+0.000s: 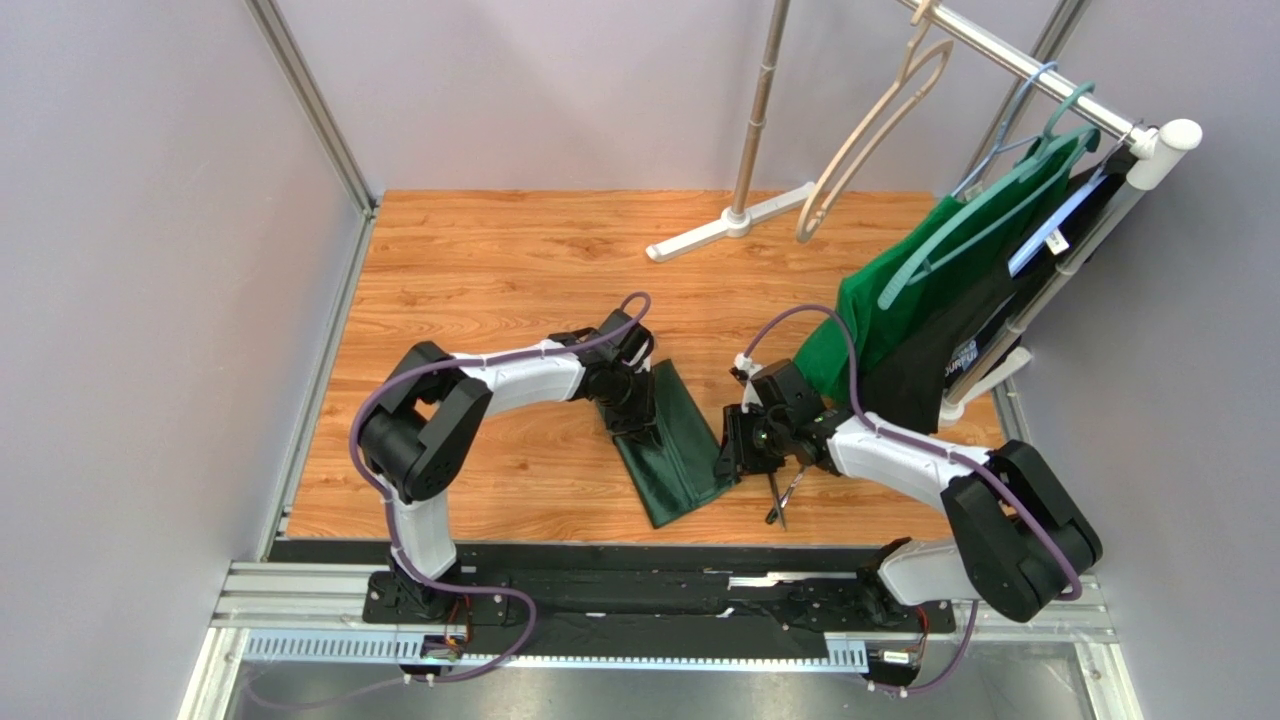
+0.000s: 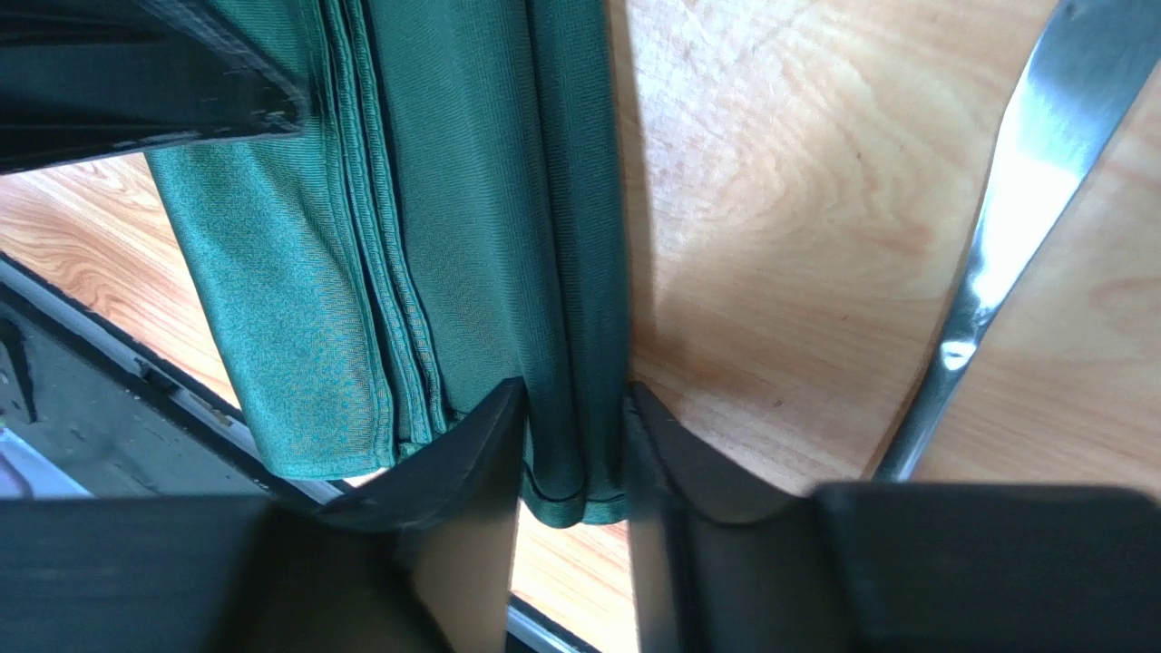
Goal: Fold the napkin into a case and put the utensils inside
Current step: Fold the 2/3-rectangle-folded napkin at the center of the board.
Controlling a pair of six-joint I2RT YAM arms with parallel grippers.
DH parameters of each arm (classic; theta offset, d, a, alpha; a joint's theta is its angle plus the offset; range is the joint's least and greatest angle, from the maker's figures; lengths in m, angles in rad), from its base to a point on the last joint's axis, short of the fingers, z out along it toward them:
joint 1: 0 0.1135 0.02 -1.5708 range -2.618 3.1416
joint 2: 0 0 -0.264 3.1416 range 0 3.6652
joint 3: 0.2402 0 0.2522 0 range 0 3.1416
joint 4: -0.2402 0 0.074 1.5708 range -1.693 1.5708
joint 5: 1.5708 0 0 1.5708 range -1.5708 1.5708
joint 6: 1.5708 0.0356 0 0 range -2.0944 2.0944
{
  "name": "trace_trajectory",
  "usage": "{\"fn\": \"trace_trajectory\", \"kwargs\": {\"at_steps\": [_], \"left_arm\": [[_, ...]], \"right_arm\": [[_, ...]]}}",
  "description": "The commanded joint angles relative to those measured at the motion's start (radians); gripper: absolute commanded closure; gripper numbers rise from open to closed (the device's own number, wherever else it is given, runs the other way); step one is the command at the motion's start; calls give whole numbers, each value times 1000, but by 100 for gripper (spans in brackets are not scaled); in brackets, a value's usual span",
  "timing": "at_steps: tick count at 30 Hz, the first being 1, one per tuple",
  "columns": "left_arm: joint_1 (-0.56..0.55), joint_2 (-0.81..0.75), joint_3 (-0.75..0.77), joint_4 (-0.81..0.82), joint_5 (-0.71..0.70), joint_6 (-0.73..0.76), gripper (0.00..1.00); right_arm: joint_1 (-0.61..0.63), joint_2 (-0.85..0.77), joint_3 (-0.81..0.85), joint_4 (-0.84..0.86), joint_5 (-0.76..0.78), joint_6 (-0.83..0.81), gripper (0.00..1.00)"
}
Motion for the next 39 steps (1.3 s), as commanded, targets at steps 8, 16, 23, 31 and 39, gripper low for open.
{"fn": "trace_trajectory", "kwargs": {"at_steps": [8, 16, 23, 31, 39], "left_arm": [[10, -108, 196, -162, -33, -14, 55], [16, 64, 371, -285, 12, -181, 53], [15, 52, 367, -210, 12, -185, 53], [15, 124, 422, -290, 6, -142, 43], [4, 208, 512, -376, -43, -126, 23]], "right_arm": [[-4, -80, -27, 72, -7, 64, 82], [20, -71, -32, 121, -22, 68, 93], [40, -106, -35, 128, -7, 72, 95], [74, -108, -31, 141, 2, 55, 97], [105, -114, -18, 132, 27, 42, 98]]}}
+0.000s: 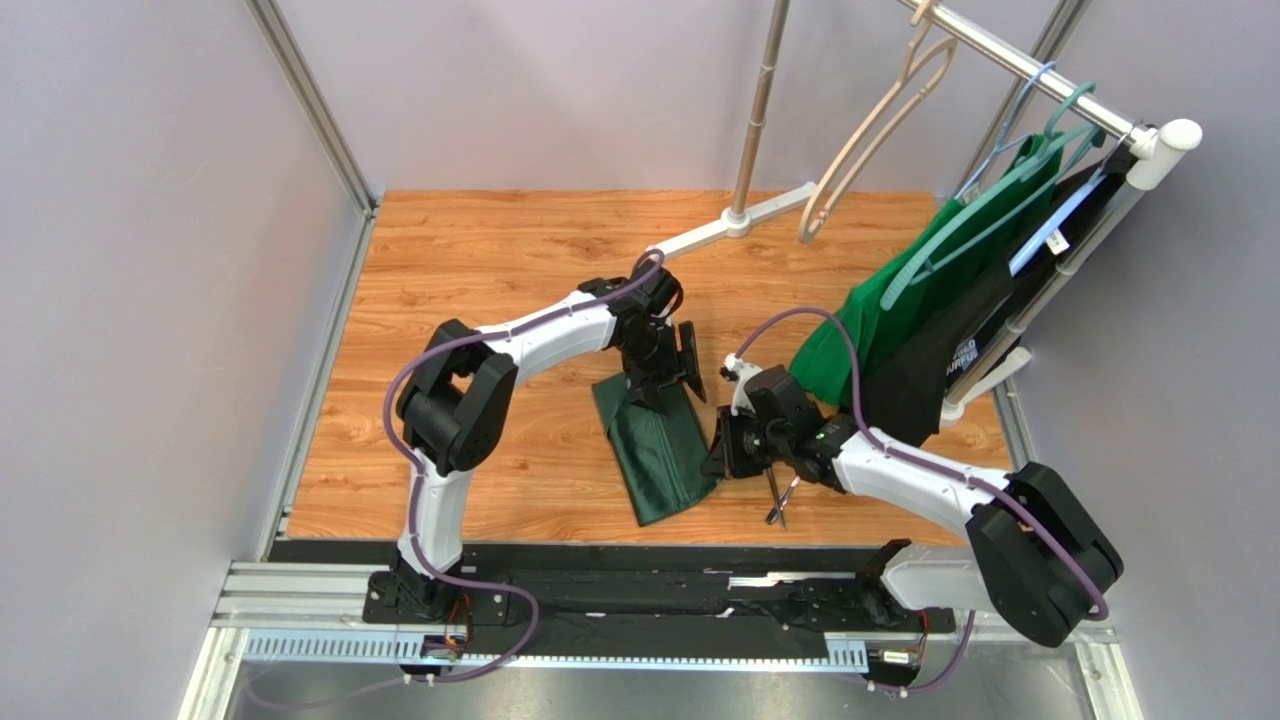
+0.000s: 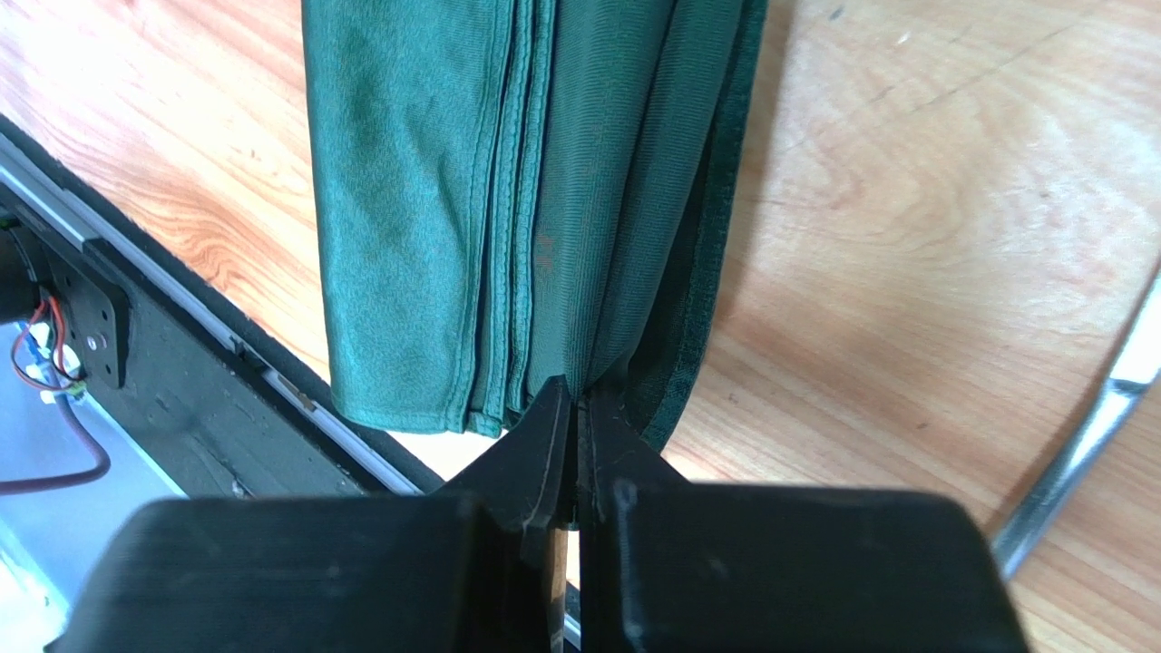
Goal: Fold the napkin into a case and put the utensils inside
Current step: Fold the 2/3-rectangle-folded napkin at the center of the board.
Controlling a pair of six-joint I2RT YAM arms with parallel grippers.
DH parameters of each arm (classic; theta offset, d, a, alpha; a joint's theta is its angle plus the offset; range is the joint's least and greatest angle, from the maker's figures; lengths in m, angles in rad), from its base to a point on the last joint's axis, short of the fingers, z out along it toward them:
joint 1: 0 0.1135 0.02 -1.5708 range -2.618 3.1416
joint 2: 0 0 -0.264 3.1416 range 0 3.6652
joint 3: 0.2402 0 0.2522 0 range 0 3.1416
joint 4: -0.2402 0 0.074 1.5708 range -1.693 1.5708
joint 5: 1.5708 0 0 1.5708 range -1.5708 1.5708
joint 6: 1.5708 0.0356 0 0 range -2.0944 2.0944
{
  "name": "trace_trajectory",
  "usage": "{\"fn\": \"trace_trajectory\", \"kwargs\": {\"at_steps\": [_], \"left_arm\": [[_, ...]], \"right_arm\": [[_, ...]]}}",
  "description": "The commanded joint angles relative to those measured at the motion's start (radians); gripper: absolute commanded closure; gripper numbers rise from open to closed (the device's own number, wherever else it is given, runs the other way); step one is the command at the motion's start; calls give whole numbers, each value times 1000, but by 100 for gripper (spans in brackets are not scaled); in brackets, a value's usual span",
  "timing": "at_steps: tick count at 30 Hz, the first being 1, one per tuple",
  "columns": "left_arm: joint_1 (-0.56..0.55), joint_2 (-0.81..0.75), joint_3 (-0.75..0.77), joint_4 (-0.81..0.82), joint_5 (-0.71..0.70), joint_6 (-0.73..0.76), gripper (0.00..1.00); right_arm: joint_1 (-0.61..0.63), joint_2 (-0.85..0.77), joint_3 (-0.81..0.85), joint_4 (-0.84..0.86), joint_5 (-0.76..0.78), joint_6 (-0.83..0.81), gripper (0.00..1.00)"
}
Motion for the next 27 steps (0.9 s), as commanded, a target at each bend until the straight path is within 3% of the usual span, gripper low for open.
{"fn": "trace_trajectory", "kwargs": {"at_steps": [1, 21, 25, 27], "left_arm": [[-5, 42, 90, -88, -41, 24, 23], [-16, 134, 164, -82, -72, 171, 27], [-16, 151, 165, -80, -67, 187, 39], [-16, 147, 159, -76, -67, 191, 57]], "right_arm": [[12, -21, 20, 32, 30, -20, 98], [23, -4, 72, 39, -22, -70, 98], [24, 3, 66, 44, -30, -63, 95], [25, 5, 59, 44, -34, -52, 93]]}}
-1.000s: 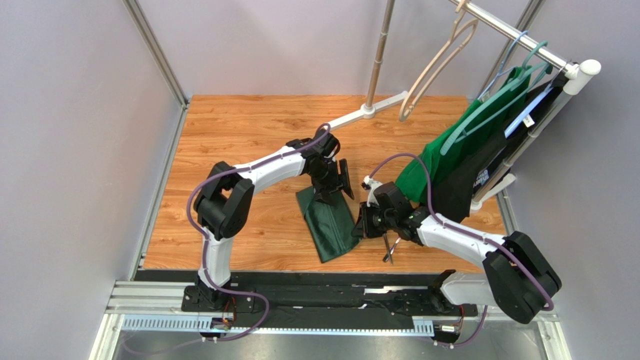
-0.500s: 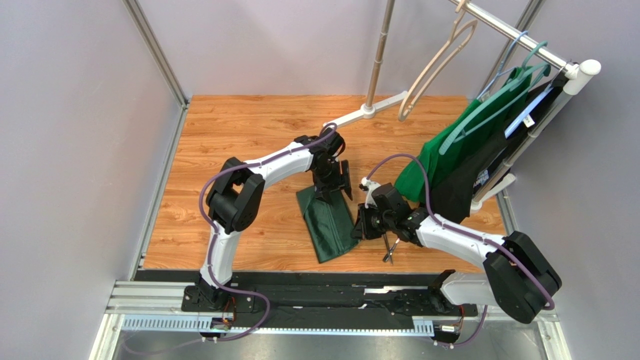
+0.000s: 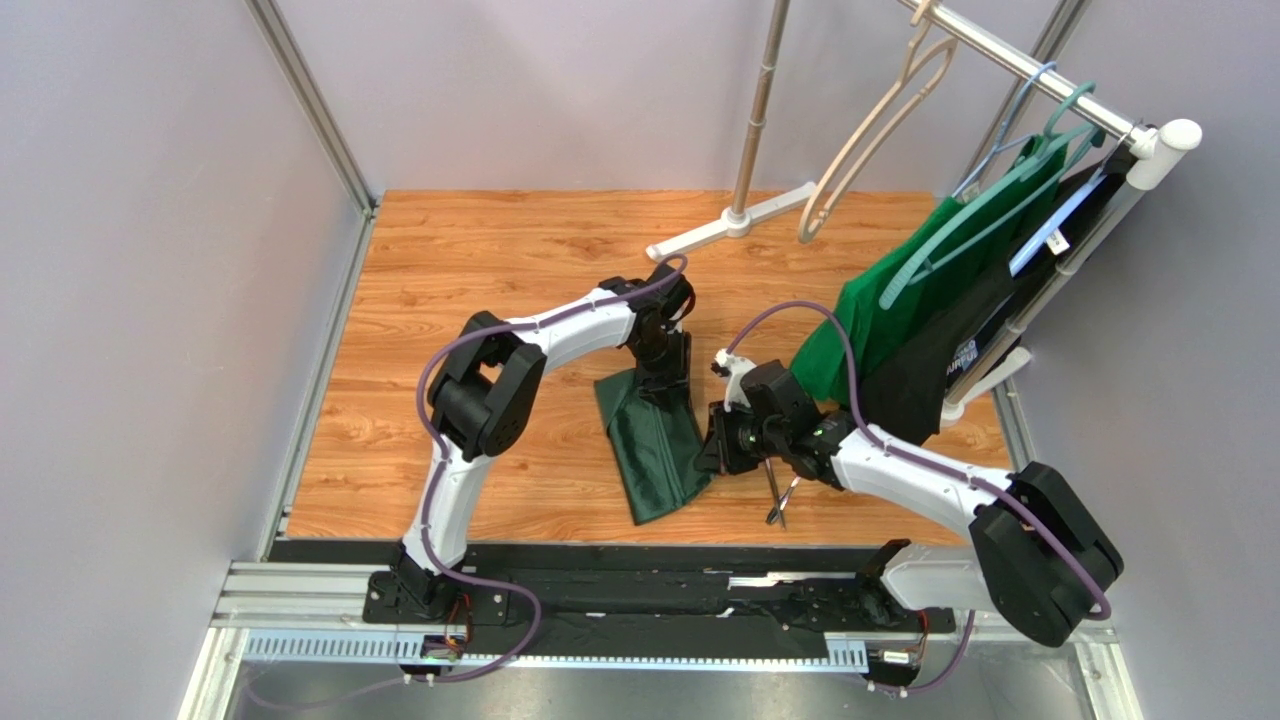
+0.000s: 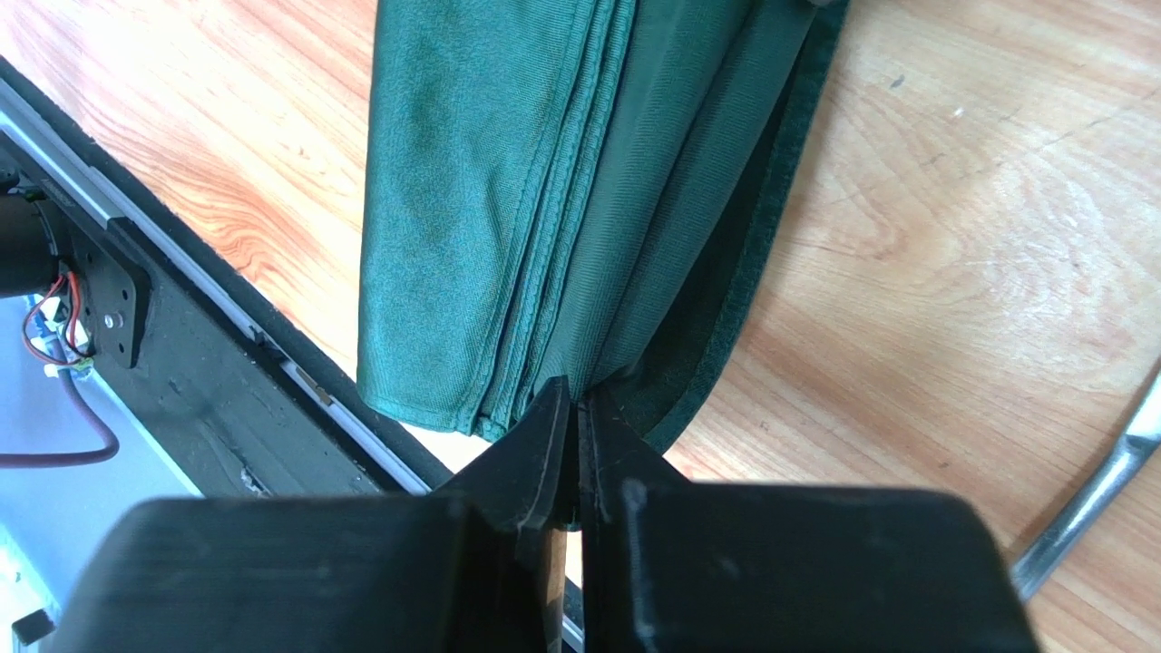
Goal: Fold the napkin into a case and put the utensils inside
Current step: Fold the 2/3-rectangle-folded napkin at the center of the board.
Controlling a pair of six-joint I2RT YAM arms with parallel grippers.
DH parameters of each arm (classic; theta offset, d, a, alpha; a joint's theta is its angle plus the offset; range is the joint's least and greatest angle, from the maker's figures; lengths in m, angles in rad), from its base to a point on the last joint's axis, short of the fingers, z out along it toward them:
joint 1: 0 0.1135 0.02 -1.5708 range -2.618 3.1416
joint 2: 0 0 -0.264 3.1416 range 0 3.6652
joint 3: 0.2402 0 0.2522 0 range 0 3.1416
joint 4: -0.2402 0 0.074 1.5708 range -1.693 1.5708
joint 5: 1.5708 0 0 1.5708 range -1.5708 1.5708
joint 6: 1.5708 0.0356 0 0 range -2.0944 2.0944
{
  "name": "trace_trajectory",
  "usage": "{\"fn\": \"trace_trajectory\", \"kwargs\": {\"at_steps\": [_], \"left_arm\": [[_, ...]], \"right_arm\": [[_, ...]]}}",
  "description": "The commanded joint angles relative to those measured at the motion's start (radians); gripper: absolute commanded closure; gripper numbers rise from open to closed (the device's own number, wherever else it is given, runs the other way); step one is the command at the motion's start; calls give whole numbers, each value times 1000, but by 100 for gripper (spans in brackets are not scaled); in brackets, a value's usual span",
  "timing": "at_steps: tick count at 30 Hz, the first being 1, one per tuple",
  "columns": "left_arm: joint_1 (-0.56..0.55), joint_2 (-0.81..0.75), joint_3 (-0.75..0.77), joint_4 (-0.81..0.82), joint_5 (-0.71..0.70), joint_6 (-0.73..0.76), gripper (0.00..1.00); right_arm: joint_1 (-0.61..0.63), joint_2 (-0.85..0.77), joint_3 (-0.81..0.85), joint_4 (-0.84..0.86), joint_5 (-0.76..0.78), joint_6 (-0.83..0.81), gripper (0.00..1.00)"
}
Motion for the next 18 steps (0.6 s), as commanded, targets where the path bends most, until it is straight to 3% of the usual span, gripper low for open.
{"fn": "trace_trajectory", "kwargs": {"at_steps": [1, 2, 4, 5, 7, 15, 18], "left_arm": [[-6, -4, 25, 8, -3, 43, 61], [-6, -18, 21, 8, -9, 46, 64], [-6, -54, -8, 38, -24, 48, 46], [-6, -114, -60, 60, -41, 52, 33], [-4, -203, -102, 93, -69, 61, 24], [63, -410, -214, 72, -43, 106, 24], [97, -453, -298, 89, -17, 100, 36]], "right_arm": [[4, 10, 21, 41, -18, 0, 84], [-1, 13, 20, 37, -9, 15, 76], [-39, 40, 33, 21, -18, 57, 55], [-47, 49, 52, 18, -21, 63, 49], [-56, 56, 75, 1, -6, 66, 38], [-110, 210, 259, -42, 10, -3, 30], [-119, 319, 334, -42, 11, -37, 30]]}}
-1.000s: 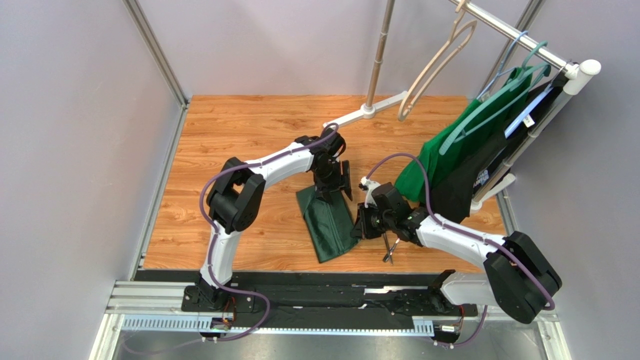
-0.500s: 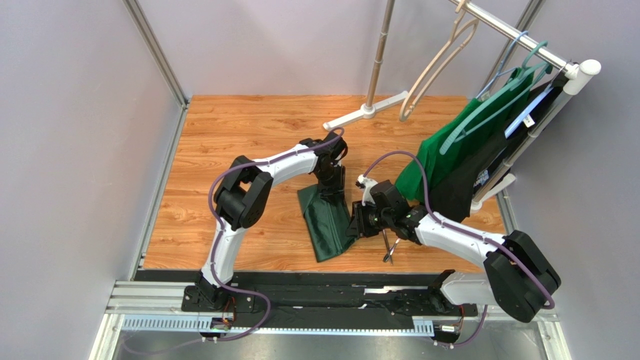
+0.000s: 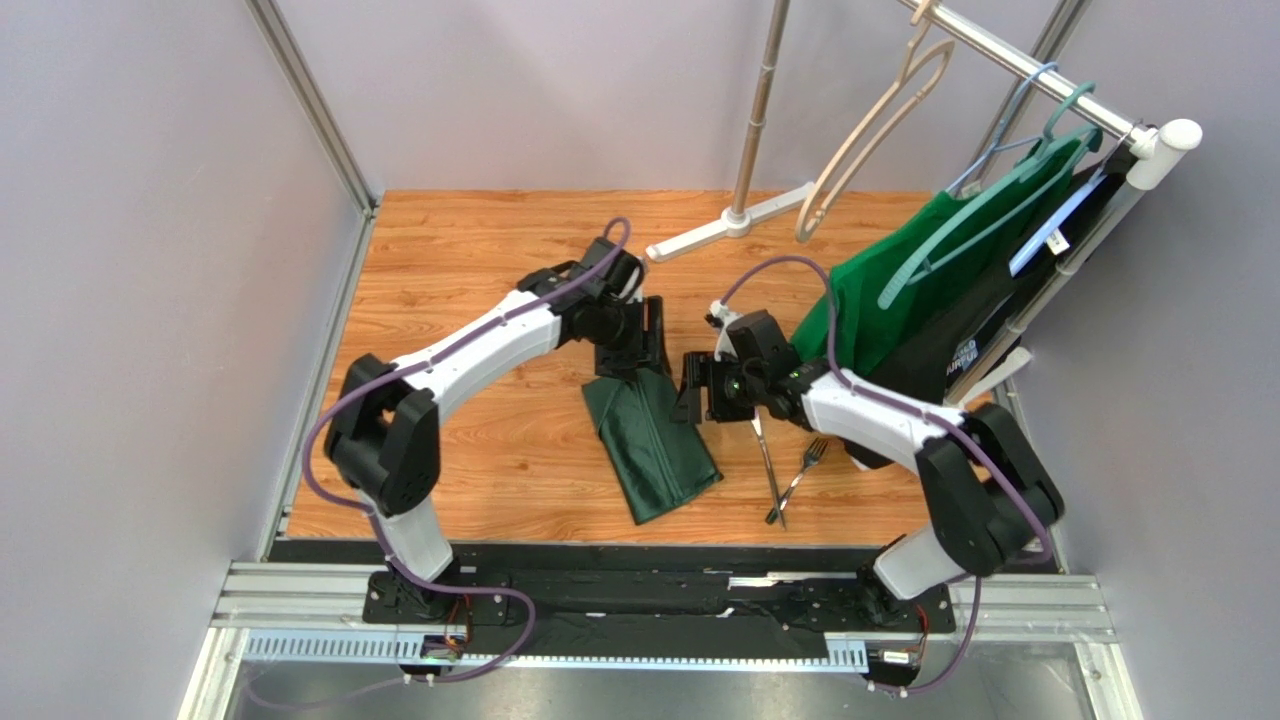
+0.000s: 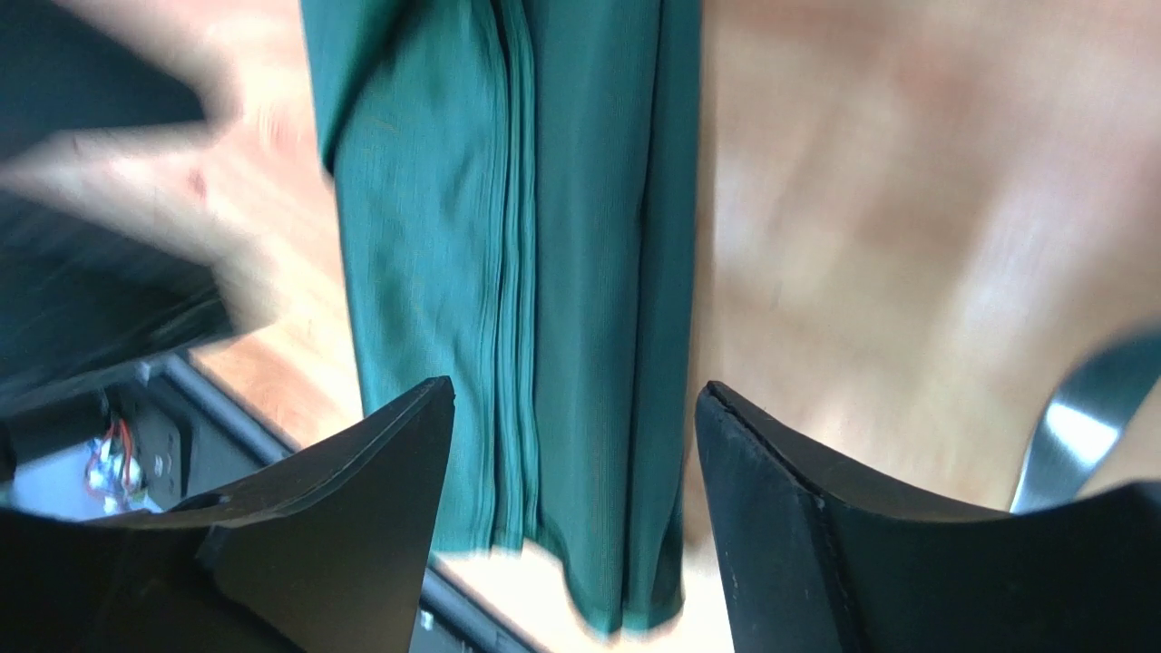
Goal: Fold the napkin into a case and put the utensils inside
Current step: Fold the 2/3-rectangle-folded napkin at the center of the board.
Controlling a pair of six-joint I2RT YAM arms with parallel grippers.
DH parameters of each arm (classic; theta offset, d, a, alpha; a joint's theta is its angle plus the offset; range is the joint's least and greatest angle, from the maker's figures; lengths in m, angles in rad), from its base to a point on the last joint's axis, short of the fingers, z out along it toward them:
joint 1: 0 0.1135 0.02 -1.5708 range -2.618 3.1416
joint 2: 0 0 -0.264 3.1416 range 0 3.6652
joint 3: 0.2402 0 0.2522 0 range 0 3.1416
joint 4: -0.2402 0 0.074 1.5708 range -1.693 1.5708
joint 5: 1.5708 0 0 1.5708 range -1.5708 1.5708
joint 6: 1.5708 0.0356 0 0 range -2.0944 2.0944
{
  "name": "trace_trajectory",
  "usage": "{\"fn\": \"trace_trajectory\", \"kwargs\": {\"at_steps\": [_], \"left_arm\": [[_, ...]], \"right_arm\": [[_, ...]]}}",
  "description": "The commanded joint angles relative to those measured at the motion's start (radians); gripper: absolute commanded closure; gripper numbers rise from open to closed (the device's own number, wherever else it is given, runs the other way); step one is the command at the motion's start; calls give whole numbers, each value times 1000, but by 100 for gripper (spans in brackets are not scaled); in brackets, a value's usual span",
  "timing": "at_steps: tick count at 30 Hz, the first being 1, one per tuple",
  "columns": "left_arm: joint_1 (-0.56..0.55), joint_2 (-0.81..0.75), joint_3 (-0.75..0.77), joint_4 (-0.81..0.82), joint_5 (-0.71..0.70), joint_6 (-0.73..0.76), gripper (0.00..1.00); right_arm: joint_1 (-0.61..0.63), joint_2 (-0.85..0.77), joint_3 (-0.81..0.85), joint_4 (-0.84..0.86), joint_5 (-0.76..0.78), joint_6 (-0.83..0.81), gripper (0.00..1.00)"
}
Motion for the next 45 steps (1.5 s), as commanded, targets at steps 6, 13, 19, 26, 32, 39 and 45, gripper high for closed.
{"fn": "trace_trajectory", "kwargs": {"at_steps": [6, 13, 19, 26, 32, 39, 45], "left_arm": [[74, -67, -249, 148, 80, 1, 81], [78, 14, -254, 217, 31, -7, 92], [94, 65, -258, 240, -4, -19, 94], [108, 95, -246, 248, -3, -18, 94], [111, 132, -241, 255, -12, -19, 95], [111, 155, -247, 275, -12, -30, 95], [111, 145, -235, 278, -9, -25, 95]], "right_arm": [[-33, 251, 212, 15, -19, -84, 38], [-39, 334, 221, 81, -54, -79, 48], [-38, 363, 228, 105, -63, -70, 56], [-38, 365, 227, 130, -59, -56, 67], [-36, 323, 233, 134, -66, -23, 78], [-12, 283, 265, 110, -108, 29, 100], [54, 257, 267, 125, -125, 111, 100]]}}
